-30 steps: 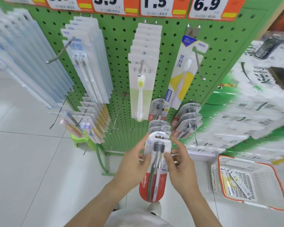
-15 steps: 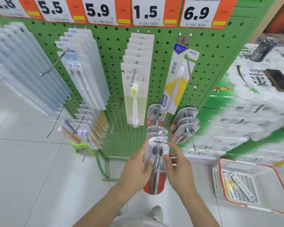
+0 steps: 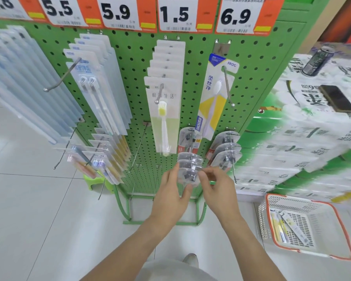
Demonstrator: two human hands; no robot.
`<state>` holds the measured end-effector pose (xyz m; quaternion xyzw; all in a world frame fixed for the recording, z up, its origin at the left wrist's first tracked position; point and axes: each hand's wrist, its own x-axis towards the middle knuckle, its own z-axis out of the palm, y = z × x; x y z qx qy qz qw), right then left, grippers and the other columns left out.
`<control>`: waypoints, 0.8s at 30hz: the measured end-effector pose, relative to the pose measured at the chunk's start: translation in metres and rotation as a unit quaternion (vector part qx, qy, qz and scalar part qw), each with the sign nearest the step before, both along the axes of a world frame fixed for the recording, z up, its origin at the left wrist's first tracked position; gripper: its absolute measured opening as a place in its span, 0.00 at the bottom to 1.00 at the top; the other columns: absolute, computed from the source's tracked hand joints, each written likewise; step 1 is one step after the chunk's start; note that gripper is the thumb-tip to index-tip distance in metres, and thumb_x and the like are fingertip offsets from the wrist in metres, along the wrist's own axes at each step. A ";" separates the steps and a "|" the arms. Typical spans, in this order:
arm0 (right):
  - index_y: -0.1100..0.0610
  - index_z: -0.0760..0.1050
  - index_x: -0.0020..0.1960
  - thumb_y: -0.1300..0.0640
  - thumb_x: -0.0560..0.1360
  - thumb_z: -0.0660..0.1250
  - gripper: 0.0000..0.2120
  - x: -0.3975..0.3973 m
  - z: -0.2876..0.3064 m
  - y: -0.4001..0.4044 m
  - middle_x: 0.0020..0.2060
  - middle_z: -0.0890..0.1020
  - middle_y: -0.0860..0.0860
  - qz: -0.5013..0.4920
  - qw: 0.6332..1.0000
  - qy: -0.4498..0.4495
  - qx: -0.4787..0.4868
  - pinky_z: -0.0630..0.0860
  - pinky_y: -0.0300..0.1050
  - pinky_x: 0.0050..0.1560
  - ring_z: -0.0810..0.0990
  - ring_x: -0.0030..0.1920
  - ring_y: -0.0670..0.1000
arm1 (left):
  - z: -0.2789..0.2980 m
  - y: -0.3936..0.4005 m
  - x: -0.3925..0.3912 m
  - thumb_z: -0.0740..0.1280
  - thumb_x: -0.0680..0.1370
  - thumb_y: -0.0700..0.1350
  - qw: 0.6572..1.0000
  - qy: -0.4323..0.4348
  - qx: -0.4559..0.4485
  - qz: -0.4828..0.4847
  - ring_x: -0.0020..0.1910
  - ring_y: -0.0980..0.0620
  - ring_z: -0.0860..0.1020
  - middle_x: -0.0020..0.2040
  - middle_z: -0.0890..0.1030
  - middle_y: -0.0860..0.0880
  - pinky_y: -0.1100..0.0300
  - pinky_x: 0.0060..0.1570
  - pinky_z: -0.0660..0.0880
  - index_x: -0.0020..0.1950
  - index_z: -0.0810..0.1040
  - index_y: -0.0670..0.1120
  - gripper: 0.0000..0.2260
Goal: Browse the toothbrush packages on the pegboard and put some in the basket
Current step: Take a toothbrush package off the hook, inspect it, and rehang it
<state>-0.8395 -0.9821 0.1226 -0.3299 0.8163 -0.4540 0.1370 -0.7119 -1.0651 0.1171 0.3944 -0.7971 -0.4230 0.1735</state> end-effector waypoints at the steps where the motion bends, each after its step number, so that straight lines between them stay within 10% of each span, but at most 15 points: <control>1: 0.53 0.81 0.51 0.51 0.80 0.69 0.06 -0.002 0.003 0.000 0.44 0.84 0.43 -0.001 1.000 0.003 0.007 0.72 0.30 0.45 0.81 0.46 0.39 | 0.001 0.001 -0.002 0.66 0.81 0.52 1.000 0.005 -0.006 0.008 0.61 0.57 0.75 0.67 0.68 0.54 0.59 0.56 0.73 0.80 0.58 0.53 0.30; 17: 0.64 0.76 0.67 0.63 0.80 0.64 0.16 -0.078 0.040 -0.071 0.55 0.84 0.56 0.005 0.988 -0.115 0.103 0.76 0.43 0.51 0.80 0.49 0.53 | 0.004 -0.005 -0.024 0.67 0.80 0.52 0.994 0.009 -0.111 0.015 0.42 0.54 0.79 0.64 0.68 0.54 0.50 0.43 0.80 0.72 0.70 0.57 0.19; 20: 0.60 0.76 0.60 0.68 0.79 0.61 0.12 -0.083 0.038 -0.089 0.42 0.82 0.53 0.016 0.964 -0.217 0.153 0.75 0.43 0.39 0.78 0.39 0.51 | 0.002 -0.006 -0.025 0.67 0.80 0.51 0.994 0.012 -0.109 0.014 0.43 0.55 0.79 0.64 0.69 0.53 0.51 0.44 0.80 0.71 0.71 0.56 0.19; 24: 0.65 0.79 0.53 0.72 0.75 0.64 0.10 -0.093 0.013 -0.114 0.48 0.85 0.62 0.004 0.956 -0.249 0.155 0.82 0.64 0.53 0.85 0.49 0.62 | 0.002 -0.007 -0.026 0.67 0.80 0.50 0.994 0.017 -0.104 0.017 0.47 0.54 0.79 0.63 0.69 0.53 0.52 0.47 0.80 0.71 0.71 0.57 0.20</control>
